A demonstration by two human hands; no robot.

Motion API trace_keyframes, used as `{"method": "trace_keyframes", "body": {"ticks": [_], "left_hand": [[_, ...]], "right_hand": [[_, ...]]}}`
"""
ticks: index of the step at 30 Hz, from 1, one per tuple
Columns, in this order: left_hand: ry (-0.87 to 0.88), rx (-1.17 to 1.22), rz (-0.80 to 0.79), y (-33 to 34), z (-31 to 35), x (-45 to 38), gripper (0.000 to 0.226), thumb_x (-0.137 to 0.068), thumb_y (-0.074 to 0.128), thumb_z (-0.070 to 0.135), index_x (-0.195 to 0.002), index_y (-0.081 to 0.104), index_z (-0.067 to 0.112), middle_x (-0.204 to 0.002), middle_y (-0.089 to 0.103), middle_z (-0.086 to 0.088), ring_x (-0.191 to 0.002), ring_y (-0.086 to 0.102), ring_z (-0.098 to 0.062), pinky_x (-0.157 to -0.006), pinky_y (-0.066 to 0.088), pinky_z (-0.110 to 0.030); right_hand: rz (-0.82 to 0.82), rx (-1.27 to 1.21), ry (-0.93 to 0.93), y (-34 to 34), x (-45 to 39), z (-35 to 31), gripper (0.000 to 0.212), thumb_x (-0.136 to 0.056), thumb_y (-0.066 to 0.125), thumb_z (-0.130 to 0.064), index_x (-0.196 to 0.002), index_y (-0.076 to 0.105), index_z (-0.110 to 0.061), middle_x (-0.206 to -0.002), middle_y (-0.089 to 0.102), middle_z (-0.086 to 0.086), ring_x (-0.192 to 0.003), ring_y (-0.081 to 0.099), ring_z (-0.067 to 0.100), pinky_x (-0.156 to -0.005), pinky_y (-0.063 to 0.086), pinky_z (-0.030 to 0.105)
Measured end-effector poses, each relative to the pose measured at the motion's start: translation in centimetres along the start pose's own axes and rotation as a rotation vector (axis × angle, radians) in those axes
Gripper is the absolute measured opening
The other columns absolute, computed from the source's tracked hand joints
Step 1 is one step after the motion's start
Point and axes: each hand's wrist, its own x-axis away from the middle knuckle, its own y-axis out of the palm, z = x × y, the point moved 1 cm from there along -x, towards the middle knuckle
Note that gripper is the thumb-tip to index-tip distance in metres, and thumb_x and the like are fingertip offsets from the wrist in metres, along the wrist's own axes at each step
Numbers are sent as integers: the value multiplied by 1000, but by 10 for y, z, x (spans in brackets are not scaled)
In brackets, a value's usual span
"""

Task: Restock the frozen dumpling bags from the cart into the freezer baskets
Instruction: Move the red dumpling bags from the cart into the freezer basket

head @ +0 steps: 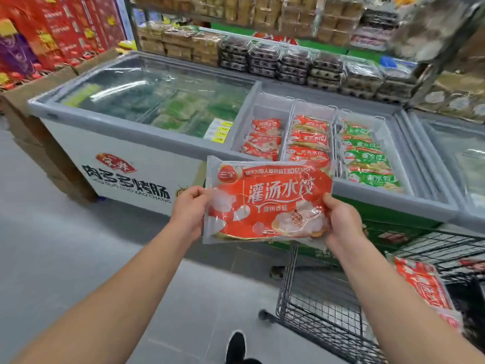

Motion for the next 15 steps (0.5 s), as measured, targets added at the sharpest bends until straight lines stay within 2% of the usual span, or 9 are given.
{"method": "trace_keyframes", "body": {"ticks": [5, 9, 15], "left_hand": [[-58, -4, 30, 6, 13, -47, 20, -98, 62, 18, -81, 56, 11, -87, 74, -11, -77, 71, -25, -60, 57, -36], [-107, -31, 36, 23, 24, -98, 19, -98, 61, 17, -81, 58, 11, -95, 73, -14, -82, 70, -27, -65, 58, -39], [-186, -113, 29, 63, 42, -171, 11, -95, 66, 17, -94, 66, 7, -98, 75, -15, -91, 73, -33, -80, 60, -53]], "right_hand": [[11, 4, 46, 32, -35, -5, 15, -99, 58, -19, -99, 67, -7, -84, 78, 6, -81, 75, 26, -80, 58, 46], [-2, 60, 61, 49, -84, -8, 20, -98, 59, -21, -104, 69, -5, -90, 78, 9, -85, 75, 29, -89, 57, 50], [25, 116, 106, 66, -154, -23, 17, -97, 61, -18, -103, 68, -4, -87, 78, 9, -82, 75, 27, -85, 59, 47]]}}
